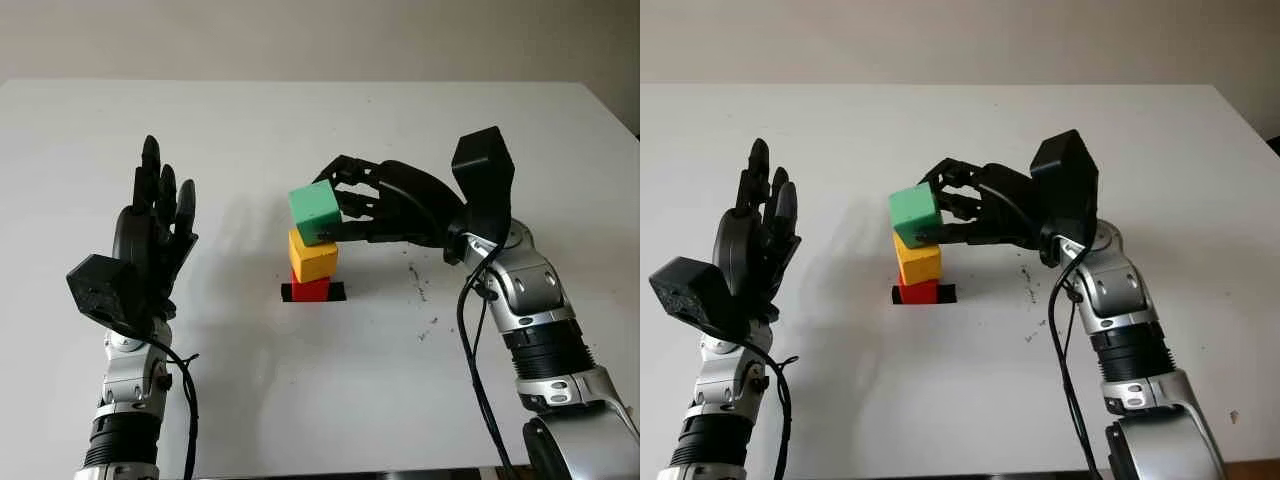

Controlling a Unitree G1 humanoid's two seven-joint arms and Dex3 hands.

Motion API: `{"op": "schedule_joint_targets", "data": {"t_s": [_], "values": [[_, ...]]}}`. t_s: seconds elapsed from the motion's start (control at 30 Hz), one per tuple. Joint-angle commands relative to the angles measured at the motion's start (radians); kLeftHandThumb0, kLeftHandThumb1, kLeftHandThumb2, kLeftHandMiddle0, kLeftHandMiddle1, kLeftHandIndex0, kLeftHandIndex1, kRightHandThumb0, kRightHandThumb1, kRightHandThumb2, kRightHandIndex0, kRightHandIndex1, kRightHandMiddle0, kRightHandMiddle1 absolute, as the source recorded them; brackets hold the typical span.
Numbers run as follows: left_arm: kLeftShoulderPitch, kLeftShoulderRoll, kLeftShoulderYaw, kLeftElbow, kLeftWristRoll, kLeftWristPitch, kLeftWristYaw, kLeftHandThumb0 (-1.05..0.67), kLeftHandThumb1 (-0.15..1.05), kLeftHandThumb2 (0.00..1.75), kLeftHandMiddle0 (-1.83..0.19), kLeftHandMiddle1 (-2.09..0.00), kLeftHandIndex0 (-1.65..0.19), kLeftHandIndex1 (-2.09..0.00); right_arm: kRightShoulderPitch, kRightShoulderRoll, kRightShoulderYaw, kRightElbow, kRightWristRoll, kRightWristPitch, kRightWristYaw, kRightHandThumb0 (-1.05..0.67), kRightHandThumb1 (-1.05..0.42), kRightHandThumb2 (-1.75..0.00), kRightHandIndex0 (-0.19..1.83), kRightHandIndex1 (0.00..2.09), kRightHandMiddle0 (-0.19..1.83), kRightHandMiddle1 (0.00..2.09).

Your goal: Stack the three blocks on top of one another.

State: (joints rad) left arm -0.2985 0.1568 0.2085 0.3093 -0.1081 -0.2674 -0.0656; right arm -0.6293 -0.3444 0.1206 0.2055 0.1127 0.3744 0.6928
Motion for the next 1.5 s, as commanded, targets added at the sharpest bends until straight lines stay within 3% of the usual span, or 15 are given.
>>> {"op": "schedule_joint_targets", "data": {"t_s": [0.0, 0.23, 0.4, 0.53, 0.6, 0.8, 1.07, 1.27, 1.47], "values": [[0.009, 0.007, -0.001, -0.016, 0.001, 0.005, 0.001, -0.73, 1.05, 0.45, 0.03, -0.05, 0.05, -0.06, -0.016, -0.019, 0.008, -0.012, -0.005, 0.002, 0.016, -0.38, -0.92, -0.05, 0.18, 0.03, 0.31, 1.55], [0.012, 0.008, -0.001, -0.017, 0.004, 0.002, 0.001, -0.72, 1.05, 0.46, 0.04, -0.05, 0.05, -0.06, -0.041, -0.06, 0.038, -0.003, -0.022, 0.01, 0.094, -0.38, -0.89, -0.05, 0.1, 0.01, 0.24, 1.23], [0.011, 0.01, -0.001, -0.012, 0.004, -0.003, -0.003, -0.73, 1.05, 0.45, 0.04, -0.05, 0.05, -0.06, -0.066, -0.098, 0.069, 0.008, -0.052, -0.012, 0.16, -0.45, -0.85, -0.05, -0.01, 0.03, 0.26, 0.41], [0.01, 0.009, 0.001, -0.011, 0.003, -0.001, -0.001, -0.72, 1.05, 0.45, 0.03, -0.06, 0.04, -0.06, -0.071, -0.106, 0.081, 0.022, -0.069, -0.046, 0.181, -0.49, -0.84, -0.05, -0.09, 0.02, 0.19, 0.15], [0.009, 0.008, 0.001, -0.012, 0.004, 0.003, 0.003, -0.73, 1.05, 0.45, 0.03, -0.06, 0.04, -0.06, -0.071, -0.106, 0.084, 0.029, -0.083, -0.067, 0.177, -0.51, -0.83, -0.05, -0.17, 0.0, 0.06, 0.07], [0.013, 0.009, -0.002, -0.021, 0.003, 0.006, -0.002, -0.73, 1.05, 0.44, 0.04, -0.05, 0.05, -0.05, -0.067, -0.099, 0.083, 0.027, -0.103, -0.077, 0.161, -0.57, -0.79, -0.04, -0.19, 0.0, -0.17, 0.0], [0.014, 0.005, -0.004, -0.025, 0.012, 0.01, 0.009, -0.74, 1.05, 0.43, 0.03, -0.06, 0.04, -0.06, -0.018, -0.085, 0.025, 0.034, -0.103, -0.196, 0.06, -0.79, -0.81, -0.06, -0.19, 0.0, -0.19, 0.0], [0.008, 0.003, 0.002, -0.018, 0.001, 0.007, 0.006, -0.74, 1.05, 0.43, 0.02, -0.06, 0.04, -0.06, 0.04, -0.093, -0.067, 0.05, -0.079, -0.247, -0.043, -0.73, -1.01, -0.09, -0.19, 0.0, -0.19, 0.0], [0.001, 0.01, 0.007, 0.0, -0.01, -0.01, -0.01, -0.71, 1.05, 0.46, 0.04, -0.05, 0.05, -0.05, 0.061, -0.153, -0.082, 0.108, -0.092, -0.345, -0.015, -0.63, -1.05, -0.17, -0.07, 0.07, -0.03, 0.08]]}}
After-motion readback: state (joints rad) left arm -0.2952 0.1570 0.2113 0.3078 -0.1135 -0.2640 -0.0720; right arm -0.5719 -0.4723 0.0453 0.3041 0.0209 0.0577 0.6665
